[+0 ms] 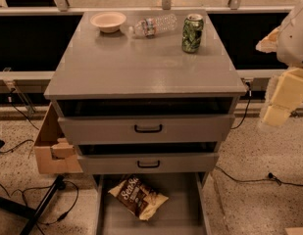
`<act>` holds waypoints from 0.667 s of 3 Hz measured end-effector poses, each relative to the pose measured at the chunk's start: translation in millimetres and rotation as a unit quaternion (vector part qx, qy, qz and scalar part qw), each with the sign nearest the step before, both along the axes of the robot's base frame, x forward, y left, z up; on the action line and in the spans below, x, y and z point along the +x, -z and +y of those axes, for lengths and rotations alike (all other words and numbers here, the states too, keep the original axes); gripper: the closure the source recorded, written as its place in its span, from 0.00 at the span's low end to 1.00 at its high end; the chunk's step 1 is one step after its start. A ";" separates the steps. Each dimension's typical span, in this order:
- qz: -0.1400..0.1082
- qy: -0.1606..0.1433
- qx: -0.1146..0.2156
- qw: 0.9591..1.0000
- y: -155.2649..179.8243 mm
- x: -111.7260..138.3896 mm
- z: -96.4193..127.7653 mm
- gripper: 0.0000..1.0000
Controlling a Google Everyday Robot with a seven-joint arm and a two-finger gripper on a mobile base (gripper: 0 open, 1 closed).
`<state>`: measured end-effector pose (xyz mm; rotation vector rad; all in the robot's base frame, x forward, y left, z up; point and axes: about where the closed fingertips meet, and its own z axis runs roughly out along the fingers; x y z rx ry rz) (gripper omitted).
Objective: Pick brown chip bag from bottom drawer and place on counter
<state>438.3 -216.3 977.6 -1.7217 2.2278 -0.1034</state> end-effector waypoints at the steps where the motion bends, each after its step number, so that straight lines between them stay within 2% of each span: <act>1: -0.005 0.002 0.001 1.000 -2.5 0.2 -0.6 0.00; 2: -0.024 0.002 0.020 0.999 25.4 -7.1 19.3 0.00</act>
Offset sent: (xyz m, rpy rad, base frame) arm -0.0083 0.0534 -0.0991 0.1207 -0.1121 -0.0296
